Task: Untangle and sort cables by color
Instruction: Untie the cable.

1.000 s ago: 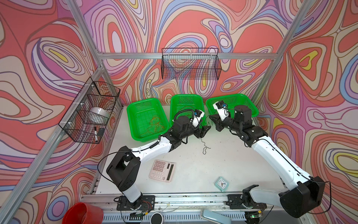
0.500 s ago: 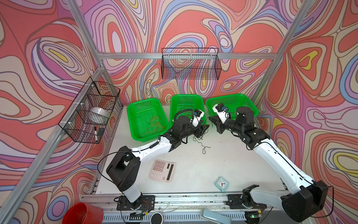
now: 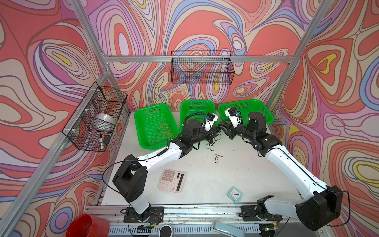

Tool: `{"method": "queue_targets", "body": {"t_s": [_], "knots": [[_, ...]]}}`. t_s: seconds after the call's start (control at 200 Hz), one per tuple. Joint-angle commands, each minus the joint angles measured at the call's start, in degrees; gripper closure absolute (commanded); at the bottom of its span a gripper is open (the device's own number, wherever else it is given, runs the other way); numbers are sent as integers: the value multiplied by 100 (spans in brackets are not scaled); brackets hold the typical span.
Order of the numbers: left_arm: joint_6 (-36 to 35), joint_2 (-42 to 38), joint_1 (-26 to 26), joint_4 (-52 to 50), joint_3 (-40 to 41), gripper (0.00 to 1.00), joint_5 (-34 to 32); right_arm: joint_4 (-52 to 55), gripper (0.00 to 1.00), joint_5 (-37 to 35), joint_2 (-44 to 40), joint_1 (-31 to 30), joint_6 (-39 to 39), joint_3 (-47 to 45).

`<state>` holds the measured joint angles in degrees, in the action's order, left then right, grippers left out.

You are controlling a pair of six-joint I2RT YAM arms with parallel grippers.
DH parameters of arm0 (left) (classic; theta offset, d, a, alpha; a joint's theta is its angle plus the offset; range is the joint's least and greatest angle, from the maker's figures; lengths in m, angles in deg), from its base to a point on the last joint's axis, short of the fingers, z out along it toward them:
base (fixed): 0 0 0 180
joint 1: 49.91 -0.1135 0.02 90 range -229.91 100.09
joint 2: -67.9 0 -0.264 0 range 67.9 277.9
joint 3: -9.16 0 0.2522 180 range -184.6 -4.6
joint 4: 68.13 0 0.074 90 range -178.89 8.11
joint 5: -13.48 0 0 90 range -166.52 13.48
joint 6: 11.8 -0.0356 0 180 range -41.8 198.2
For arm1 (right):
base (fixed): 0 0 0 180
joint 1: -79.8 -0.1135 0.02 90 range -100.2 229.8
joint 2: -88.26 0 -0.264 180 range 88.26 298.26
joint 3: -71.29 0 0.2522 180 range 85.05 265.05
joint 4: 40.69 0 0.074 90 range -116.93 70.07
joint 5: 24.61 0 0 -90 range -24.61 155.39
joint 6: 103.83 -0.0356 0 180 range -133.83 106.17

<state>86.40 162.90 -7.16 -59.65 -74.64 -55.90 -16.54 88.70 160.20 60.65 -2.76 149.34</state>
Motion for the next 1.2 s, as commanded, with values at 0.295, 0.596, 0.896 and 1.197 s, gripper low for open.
{"method": "queue_targets", "body": {"t_s": [0.295, 0.596, 0.896, 1.197], "knots": [[-56, -331, -21, 73, -695, 100, 170, -1141, 27, -82, -310, 101, -1207, -1353], [-72, -487, -25, -25, -801, 100, 169, -2016, 26, 19, -384, 105, -1824, -2019], [-606, -409, -25, -760, -818, 100, 1, -1816, 24, 181, -979, 105, -1476, -1531], [-355, -349, 46, -456, -1057, 100, 148, -1748, 25, 61, -744, 114, -1677, -1831]]}}
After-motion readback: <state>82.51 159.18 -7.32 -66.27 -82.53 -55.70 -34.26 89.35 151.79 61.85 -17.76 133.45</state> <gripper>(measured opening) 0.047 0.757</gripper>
